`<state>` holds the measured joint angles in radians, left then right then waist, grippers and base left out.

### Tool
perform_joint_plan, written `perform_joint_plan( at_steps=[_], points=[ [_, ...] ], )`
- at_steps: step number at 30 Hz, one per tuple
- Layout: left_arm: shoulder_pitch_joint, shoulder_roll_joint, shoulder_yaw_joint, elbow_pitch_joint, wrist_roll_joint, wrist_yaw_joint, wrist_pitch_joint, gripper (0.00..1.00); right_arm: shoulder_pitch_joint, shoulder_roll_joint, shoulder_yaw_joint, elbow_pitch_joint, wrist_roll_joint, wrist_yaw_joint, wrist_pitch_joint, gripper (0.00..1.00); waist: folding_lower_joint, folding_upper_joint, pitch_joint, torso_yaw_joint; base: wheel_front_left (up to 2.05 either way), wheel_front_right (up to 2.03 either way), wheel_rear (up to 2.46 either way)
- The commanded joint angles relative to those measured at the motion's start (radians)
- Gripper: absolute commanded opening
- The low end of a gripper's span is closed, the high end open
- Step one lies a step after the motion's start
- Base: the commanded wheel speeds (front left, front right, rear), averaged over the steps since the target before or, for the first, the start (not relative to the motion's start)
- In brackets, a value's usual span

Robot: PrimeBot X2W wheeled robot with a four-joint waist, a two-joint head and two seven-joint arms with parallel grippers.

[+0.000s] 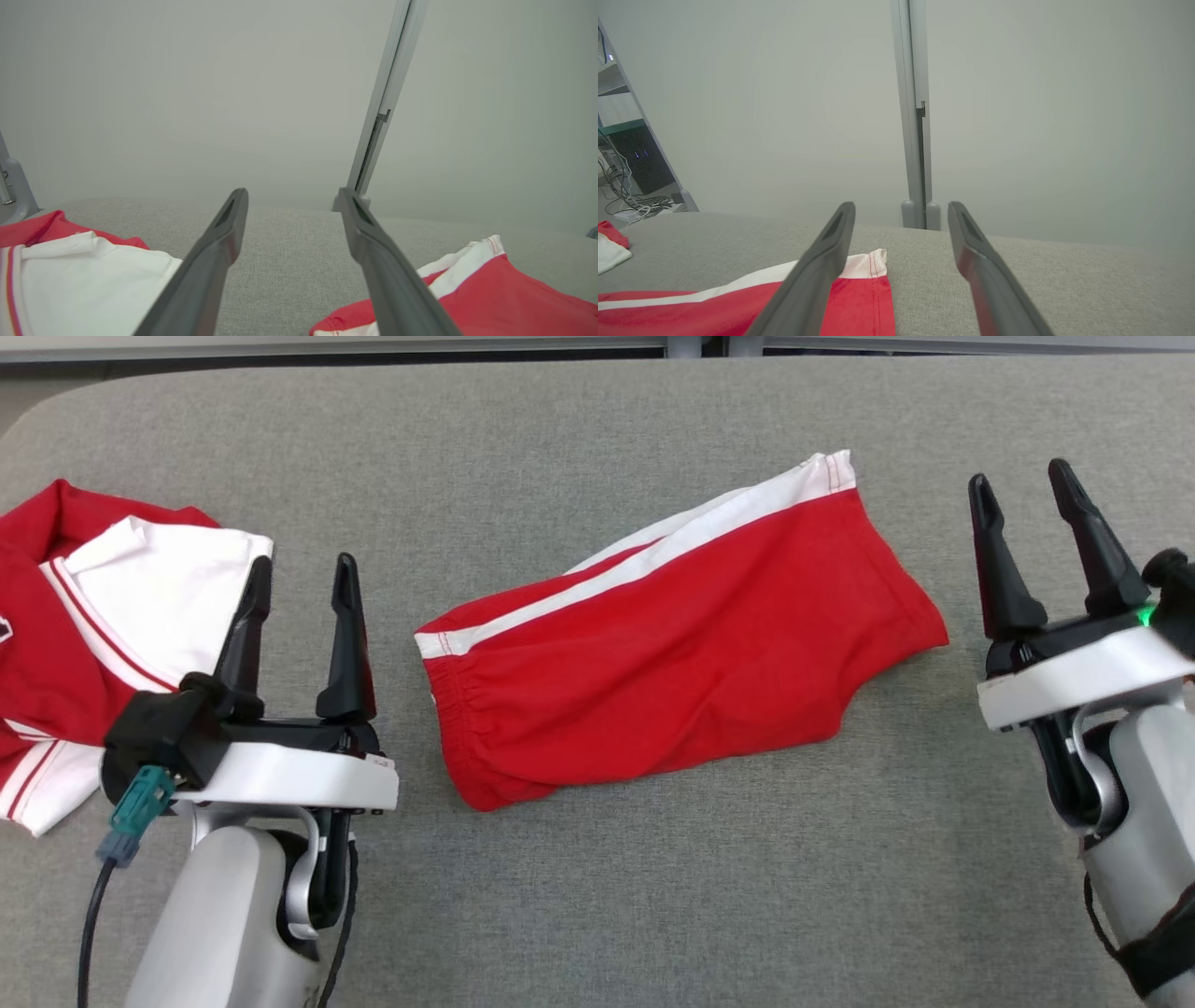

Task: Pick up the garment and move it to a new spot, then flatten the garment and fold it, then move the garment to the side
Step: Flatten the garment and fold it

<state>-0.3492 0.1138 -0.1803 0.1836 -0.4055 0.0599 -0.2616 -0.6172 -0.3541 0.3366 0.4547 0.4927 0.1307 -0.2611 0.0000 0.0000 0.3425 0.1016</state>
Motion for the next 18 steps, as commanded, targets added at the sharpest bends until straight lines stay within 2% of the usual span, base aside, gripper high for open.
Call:
perform_joint_plan(
  at_steps=[1, 9, 18],
  points=[
    [0.022, 0.005, 0.023, -0.026, 0.026, -0.005, -0.004, 1.0, 0.048, 0.014, -0.03, -0.037, -0.04, 0.0, -0.004, 1.0, 0.0, 0.0, -0.023, -0.021, 0.0, 0.0, 0.0],
    [0.115, 0.026, 0.092, -0.033, 0.088, -0.069, -0.004, 1.0, 0.255, 0.073, -0.15, -0.206, -0.151, 0.0, 0.017, 1.0, 0.0, 0.0, -0.088, -0.052, 0.0, 0.0, 0.0],
    [0.221, 0.049, 0.09, 0.002, 0.117, -0.075, -0.002, 1.0, 0.448, 0.124, -0.213, -0.358, -0.199, 0.0, 0.114, 1.0, 0.0, 0.0, -0.145, -0.074, 0.0, 0.0, 0.0]
  ],
)
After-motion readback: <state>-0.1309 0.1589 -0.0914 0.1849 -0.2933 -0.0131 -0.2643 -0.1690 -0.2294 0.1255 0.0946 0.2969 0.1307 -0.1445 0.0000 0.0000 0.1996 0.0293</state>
